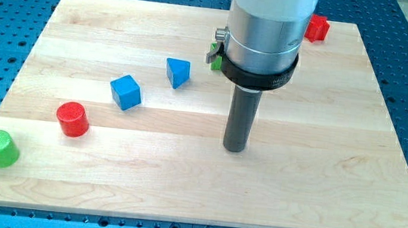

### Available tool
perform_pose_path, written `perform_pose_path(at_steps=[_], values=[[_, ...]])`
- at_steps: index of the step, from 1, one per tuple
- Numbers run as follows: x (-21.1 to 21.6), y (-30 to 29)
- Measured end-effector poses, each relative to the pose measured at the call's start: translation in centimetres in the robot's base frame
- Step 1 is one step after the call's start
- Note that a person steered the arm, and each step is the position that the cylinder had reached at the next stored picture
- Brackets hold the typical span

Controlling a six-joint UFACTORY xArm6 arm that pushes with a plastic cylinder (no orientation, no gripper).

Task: Slightly push the triangle upwards

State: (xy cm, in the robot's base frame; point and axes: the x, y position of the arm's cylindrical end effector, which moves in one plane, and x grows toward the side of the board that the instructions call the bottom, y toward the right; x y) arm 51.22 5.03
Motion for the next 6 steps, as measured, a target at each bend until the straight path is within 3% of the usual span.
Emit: perform_pose_path(at_steps=[2, 3, 5, 6], values=[[-3.0, -5.8], [-4.2, -5.9], [-10.4, -10.0], [-11.3, -12.0]])
